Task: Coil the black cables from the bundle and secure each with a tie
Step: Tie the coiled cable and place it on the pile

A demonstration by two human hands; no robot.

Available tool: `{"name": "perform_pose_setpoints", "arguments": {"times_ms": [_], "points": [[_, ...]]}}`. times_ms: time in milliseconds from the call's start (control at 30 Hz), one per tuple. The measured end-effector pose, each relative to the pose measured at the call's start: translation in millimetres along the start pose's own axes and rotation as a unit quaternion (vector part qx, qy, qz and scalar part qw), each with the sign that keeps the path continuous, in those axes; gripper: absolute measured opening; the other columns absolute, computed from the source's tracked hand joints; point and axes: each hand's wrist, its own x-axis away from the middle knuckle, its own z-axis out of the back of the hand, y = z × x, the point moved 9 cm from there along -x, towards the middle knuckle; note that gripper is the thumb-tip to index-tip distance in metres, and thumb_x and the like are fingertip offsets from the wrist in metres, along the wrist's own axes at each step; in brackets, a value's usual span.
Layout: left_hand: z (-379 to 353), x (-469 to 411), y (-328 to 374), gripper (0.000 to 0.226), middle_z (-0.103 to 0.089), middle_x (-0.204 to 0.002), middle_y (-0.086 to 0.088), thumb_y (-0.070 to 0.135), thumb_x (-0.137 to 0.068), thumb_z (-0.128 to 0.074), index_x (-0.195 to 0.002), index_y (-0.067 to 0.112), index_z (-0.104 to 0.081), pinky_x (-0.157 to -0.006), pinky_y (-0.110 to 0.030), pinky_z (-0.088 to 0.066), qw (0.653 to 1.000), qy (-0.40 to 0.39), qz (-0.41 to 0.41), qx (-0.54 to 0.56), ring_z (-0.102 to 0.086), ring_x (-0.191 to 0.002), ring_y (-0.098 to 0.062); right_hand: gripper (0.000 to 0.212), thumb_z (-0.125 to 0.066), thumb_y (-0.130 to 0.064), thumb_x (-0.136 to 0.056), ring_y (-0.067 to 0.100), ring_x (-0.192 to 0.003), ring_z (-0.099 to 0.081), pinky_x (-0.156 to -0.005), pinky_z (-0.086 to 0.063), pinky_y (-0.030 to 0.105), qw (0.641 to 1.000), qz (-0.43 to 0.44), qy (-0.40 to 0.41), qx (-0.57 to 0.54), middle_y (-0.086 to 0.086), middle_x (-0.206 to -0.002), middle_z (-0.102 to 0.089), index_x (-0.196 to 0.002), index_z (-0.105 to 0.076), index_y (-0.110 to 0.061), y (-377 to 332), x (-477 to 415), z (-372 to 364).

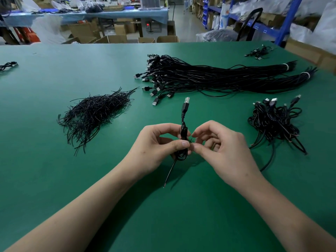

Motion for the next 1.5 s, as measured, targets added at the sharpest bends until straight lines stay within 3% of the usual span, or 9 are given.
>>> {"name": "perform_pose_setpoints", "arguments": {"times_ms": [167, 333, 467, 567, 667, 800, 1033, 1367, 1500], "points": [[4, -1, 1, 0.013, -0.068, -0.092, -0.028, 0.020, -0.081, -0.079, -0.091, 0.027, -0.076, -0.072, -0.027, -0.058, 0.999, 0.017, -0.017, -0.022, -0.076, -0.078, -0.026, 0.012, -0.081, -0.022, -0.082, 0.005, -0.054, -0.052, -0.051, -0.034, 0.008, 0.999, 0.014, 0.024, 0.046, -0.017, -0.071, -0.069, -0.082, -0.071, -0.029, -1, 0, 2], [8, -2, 0, 0.020, -0.071, -0.094, -0.018, 0.014, -0.084, -0.078, -0.093, 0.031, -0.077, -0.068, -0.024, -0.057, 0.998, 0.041, -0.023, -0.048, -0.076, -0.075, -0.021, 0.010, -0.077, -0.021, -0.086, 0.007, -0.058, -0.055, -0.053, -0.037, 0.011, 0.999, 0.025, 0.012, 0.044, -0.015, -0.072, -0.069, -0.081, -0.071, -0.028, -5, 2, 0], [15, -2, 1, 0.021, -0.067, -0.088, -0.005, 0.009, -0.086, -0.077, -0.093, 0.030, -0.077, -0.062, -0.022, -0.054, 0.997, 0.064, -0.019, -0.045, -0.072, -0.071, -0.016, 0.003, -0.064, -0.026, -0.091, 0.013, -0.066, -0.053, -0.060, -0.047, 0.032, 0.978, 0.130, -0.005, 0.166, -0.018, -0.076, -0.053, -0.093, -0.066, -0.025, -30, 8, -6], [17, -1, 1, 0.016, -0.067, -0.087, -0.005, 0.016, -0.082, -0.077, -0.095, 0.025, -0.076, -0.061, -0.023, -0.054, 0.997, 0.074, -0.008, -0.016, -0.076, -0.076, -0.022, 0.010, -0.058, -0.022, -0.094, 0.006, -0.070, -0.051, -0.062, -0.043, 0.025, 0.973, 0.152, -0.016, 0.172, -0.019, -0.080, -0.051, -0.098, -0.067, -0.024, -33, 9, -9], [12, 0, -1, 0.017, -0.068, -0.083, -0.003, 0.022, -0.079, -0.078, -0.095, 0.023, -0.077, -0.061, -0.024, -0.055, 0.997, 0.063, 0.002, 0.038, -0.077, -0.078, -0.026, 0.009, -0.066, -0.019, -0.093, 0.009, -0.073, -0.058, -0.061, -0.036, 0.013, 0.989, 0.119, 0.009, 0.090, -0.015, -0.084, -0.062, -0.094, -0.070, -0.028, -23, 3, 1], [3, 1, -6, 0.018, -0.070, -0.084, 0.000, 0.028, -0.077, -0.078, -0.096, 0.030, -0.079, -0.061, -0.024, -0.055, 0.996, 0.034, 0.026, 0.084, -0.077, -0.077, -0.023, 0.012, -0.075, -0.021, -0.088, 0.015, -0.083, -0.061, -0.061, -0.044, 0.023, 0.990, 0.106, 0.060, 0.074, -0.014, -0.089, -0.064, -0.096, -0.072, -0.029, -19, 0, 14], [-8, 4, -12, 0.017, -0.075, -0.088, -0.002, 0.019, -0.085, -0.071, -0.096, 0.029, -0.079, -0.056, -0.020, -0.051, 0.990, -0.005, 0.058, 0.131, -0.075, -0.074, -0.016, 0.013, -0.075, -0.016, -0.088, 0.015, -0.086, -0.063, -0.065, -0.045, 0.028, 0.993, 0.109, 0.011, 0.039, -0.012, -0.083, -0.065, -0.085, -0.068, -0.026, -19, -2, 7], [-8, 5, -4, 0.017, -0.071, -0.092, 0.004, 0.023, -0.079, -0.077, -0.095, 0.027, -0.079, -0.064, -0.025, -0.057, 0.992, -0.085, 0.074, 0.062, -0.076, -0.075, -0.022, 0.011, -0.075, -0.021, -0.087, 0.014, -0.087, -0.060, -0.072, -0.043, 0.028, 0.989, 0.134, -0.039, 0.050, -0.013, -0.083, -0.067, -0.084, -0.068, -0.028, -21, -5, 6], [-7, 6, -4, 0.016, -0.072, -0.088, -0.002, 0.017, -0.078, -0.078, -0.090, 0.027, -0.076, -0.065, -0.028, -0.059, 0.992, -0.102, 0.061, 0.032, -0.077, -0.074, -0.024, 0.011, -0.076, -0.026, -0.088, 0.026, -0.082, -0.064, -0.072, -0.048, 0.045, 0.995, 0.042, -0.087, 0.015, -0.012, -0.088, -0.070, -0.084, -0.070, -0.035, 2, -4, -6]]}}
